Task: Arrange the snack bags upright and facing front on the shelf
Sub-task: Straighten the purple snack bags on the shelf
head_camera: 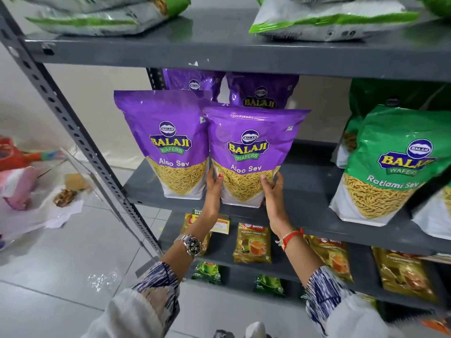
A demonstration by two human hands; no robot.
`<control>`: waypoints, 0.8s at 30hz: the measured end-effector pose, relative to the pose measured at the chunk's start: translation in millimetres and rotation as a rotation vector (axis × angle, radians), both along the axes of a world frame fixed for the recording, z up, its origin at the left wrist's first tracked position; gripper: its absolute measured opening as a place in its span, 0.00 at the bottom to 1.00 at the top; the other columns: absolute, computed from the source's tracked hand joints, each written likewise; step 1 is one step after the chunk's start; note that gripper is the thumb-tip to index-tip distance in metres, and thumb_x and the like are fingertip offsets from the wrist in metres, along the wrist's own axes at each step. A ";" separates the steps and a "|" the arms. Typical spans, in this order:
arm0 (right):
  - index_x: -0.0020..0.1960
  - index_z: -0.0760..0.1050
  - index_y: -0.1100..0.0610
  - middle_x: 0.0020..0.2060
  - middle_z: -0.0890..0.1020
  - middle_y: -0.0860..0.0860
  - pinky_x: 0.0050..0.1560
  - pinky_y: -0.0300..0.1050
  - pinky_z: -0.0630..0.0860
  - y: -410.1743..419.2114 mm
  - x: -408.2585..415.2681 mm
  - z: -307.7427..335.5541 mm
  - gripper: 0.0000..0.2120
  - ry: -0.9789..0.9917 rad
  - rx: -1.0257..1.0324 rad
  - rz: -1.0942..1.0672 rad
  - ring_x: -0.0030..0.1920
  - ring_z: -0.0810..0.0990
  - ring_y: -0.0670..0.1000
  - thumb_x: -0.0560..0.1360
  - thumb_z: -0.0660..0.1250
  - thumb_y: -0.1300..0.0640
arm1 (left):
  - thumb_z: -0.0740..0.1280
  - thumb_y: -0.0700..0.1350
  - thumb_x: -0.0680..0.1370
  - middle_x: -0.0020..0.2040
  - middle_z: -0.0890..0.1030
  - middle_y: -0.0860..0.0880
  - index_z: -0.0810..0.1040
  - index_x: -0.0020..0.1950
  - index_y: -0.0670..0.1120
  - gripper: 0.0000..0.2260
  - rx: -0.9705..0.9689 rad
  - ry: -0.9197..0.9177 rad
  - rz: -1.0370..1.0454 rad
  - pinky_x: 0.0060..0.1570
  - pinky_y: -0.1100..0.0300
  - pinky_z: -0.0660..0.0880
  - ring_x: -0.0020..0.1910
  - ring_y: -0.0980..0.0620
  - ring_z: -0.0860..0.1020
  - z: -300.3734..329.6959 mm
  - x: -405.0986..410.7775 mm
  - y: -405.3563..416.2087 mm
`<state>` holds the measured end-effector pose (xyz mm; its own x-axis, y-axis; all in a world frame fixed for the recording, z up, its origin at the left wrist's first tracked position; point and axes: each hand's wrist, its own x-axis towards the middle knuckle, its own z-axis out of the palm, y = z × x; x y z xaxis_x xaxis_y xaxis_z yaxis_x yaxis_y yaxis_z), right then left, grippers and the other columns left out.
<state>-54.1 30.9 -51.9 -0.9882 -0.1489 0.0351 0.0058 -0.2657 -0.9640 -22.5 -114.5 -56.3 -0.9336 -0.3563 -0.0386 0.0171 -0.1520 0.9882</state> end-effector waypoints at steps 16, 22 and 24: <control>0.62 0.68 0.47 0.60 0.73 0.49 0.63 0.47 0.72 -78.1 81.1 -0.5 0.19 0.312 0.333 0.169 0.62 0.72 0.48 0.72 0.65 0.48 | 0.55 0.48 0.79 0.74 0.59 0.45 0.57 0.72 0.46 0.22 -0.209 0.096 0.719 0.70 0.57 0.58 0.71 0.53 0.59 5.0 53.0 -83.7; 0.75 0.54 0.54 0.73 0.66 0.53 0.73 0.48 0.62 -124.3 57.8 13.5 0.42 0.099 0.384 0.285 0.71 0.65 0.49 0.67 0.69 0.44 | 0.52 0.61 0.76 0.77 0.54 0.50 0.50 0.75 0.52 0.30 -0.157 0.148 0.439 0.70 0.53 0.61 0.72 0.55 0.59 8.7 49.3 -89.6; 0.76 0.48 0.53 0.75 0.63 0.54 0.74 0.55 0.61 -130.8 51.8 14.0 0.47 0.045 0.392 0.278 0.74 0.61 0.53 0.65 0.68 0.41 | 0.54 0.62 0.74 0.76 0.57 0.49 0.52 0.75 0.48 0.33 -0.179 0.181 0.416 0.64 0.71 0.65 0.70 0.58 0.63 9.8 47.0 -87.9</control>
<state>-2.3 -99.9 -37.9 -0.9077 -0.4181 -0.0347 -0.0191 0.1237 -0.9921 24.5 -202.4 -46.5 -0.6964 -0.6871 0.2073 0.2148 0.0760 0.9737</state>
